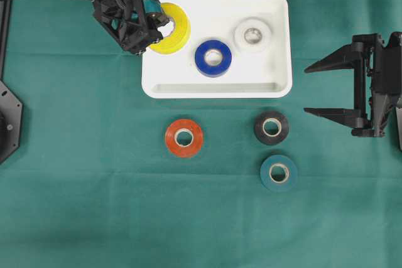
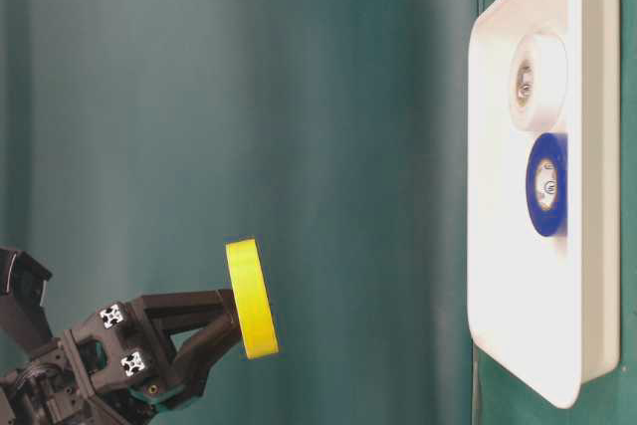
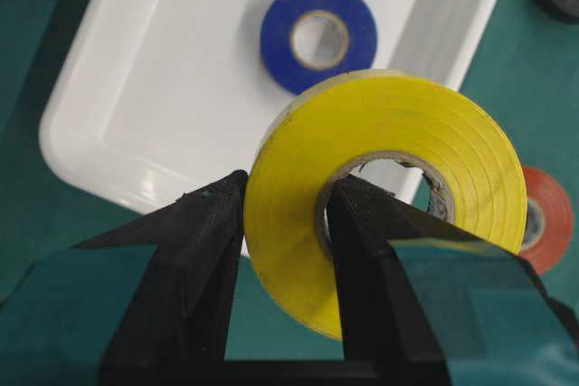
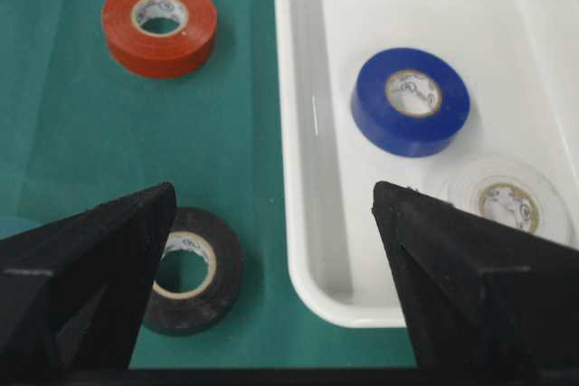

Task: Pick up the tape from a random location and place it into the white case.
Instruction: 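Lower the yellow tape into the tray's upper left and release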

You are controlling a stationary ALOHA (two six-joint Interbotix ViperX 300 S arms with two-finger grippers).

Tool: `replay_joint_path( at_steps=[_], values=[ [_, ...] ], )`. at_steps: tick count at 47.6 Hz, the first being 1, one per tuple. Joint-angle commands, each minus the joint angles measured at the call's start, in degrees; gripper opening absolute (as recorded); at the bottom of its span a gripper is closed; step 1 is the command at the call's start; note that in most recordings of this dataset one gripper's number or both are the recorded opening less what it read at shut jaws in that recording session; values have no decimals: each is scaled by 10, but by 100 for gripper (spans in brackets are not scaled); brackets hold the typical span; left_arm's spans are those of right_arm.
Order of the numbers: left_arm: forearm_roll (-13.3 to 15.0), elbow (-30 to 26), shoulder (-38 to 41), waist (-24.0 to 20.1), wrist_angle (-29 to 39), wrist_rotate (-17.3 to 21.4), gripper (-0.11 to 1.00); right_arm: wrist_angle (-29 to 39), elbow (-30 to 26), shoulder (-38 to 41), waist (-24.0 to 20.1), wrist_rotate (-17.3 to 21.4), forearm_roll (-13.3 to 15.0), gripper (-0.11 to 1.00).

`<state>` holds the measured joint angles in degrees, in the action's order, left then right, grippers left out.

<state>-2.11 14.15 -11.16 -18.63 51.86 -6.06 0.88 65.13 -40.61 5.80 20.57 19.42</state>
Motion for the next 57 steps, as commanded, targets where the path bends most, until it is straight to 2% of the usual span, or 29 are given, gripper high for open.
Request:
replay_joint_path(
  at_steps=[1, 17, 39, 46, 57],
  values=[
    [-1, -8, -10, -1, -2, -1, 23, -2, -14, 0, 1, 0, 1, 87],
    [-1, 13, 13, -12, -29, -1, 23, -2, -13, 1, 1, 0, 1, 87],
    [-1, 107, 102, -54, -166, -2, 23, -2, -13, 1, 1, 1, 0, 87],
    [-1, 120, 120, -62, -204, -1, 23, -4, -13, 1, 1, 1, 1, 87],
    [-1, 121, 149, -67, -221, -1, 23, -4, -14, 8, 1, 1, 1, 87]
  ],
)
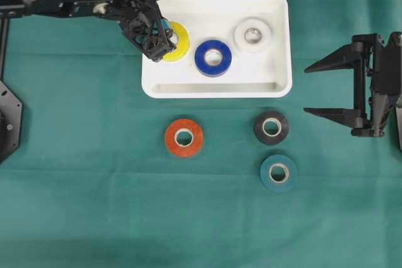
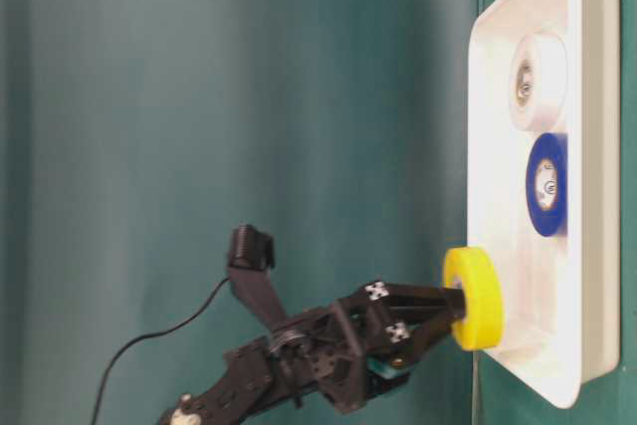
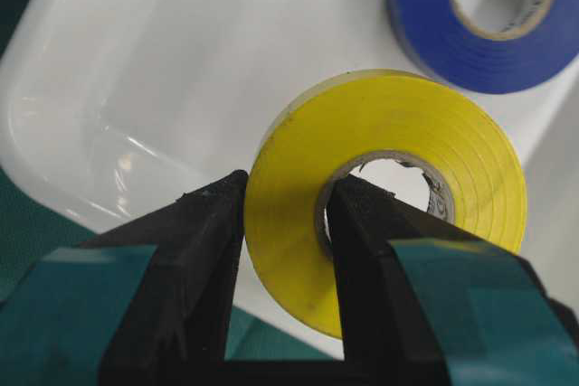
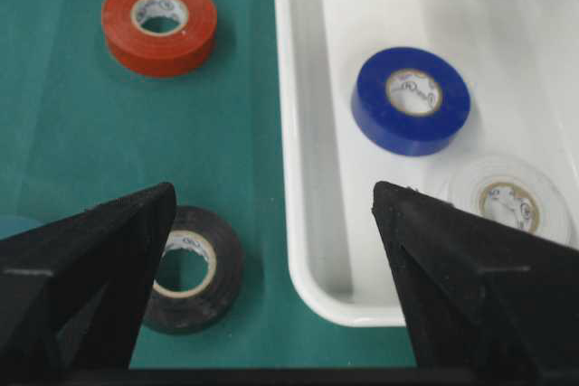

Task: Pick up the tape from a random location and place it into the white case.
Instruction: 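Lower the yellow tape into the tray's upper left and release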

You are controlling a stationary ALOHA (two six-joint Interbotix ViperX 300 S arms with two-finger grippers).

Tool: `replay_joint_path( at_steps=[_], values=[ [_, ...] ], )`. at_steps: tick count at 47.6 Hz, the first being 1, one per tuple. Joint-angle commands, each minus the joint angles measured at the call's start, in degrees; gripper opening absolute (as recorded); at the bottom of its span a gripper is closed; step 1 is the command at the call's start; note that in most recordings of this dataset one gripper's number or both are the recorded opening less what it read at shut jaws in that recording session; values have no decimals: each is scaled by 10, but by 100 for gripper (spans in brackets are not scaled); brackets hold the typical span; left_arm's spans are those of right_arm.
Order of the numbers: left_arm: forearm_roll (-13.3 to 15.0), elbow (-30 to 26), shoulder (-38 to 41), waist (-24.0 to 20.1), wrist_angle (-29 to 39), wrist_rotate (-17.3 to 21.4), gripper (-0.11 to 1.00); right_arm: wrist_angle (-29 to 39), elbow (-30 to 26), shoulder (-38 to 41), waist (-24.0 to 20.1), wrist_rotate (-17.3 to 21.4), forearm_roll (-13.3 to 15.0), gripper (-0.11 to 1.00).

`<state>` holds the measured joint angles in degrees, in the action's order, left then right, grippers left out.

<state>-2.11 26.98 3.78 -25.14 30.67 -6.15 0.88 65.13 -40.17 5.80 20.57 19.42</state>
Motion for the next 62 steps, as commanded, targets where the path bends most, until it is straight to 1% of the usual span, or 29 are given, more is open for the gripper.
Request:
replay_joint_path(
  at_steps=[1, 6, 15, 35, 36, 38, 46, 49, 52, 62],
  values=[
    [-1, -6, 1, -2, -11, 1, 23, -4, -14, 4, 1, 1, 1, 87],
    [-1, -6, 3, -2, -18, 1, 23, -4, -14, 8, 1, 1, 1, 87],
    [-1, -6, 2, -3, -9, 1, 23, -5, -14, 9, 1, 1, 1, 87],
    [-1, -6, 2, -3, -11, 2, 23, -5, -14, 9, 1, 1, 1, 87],
    [0, -6, 2, -3, -11, 3, 25, -5, -15, 9, 1, 1, 1, 87],
    [-1, -5, 2, -2, -11, 9, 33, -4, -15, 9, 1, 1, 1, 87],
    [6, -4, 1, -3, -12, 33, 82, -5, -15, 9, 2, 1, 0, 87],
    [6, -4, 1, -3, -12, 34, 94, -4, -15, 9, 1, 1, 1, 87],
    [6, -4, 0, -3, -12, 34, 99, -5, -15, 9, 1, 1, 1, 87],
    [6, -5, -19, -3, -6, 35, 98, -4, -15, 9, 1, 1, 1, 87]
  ],
)
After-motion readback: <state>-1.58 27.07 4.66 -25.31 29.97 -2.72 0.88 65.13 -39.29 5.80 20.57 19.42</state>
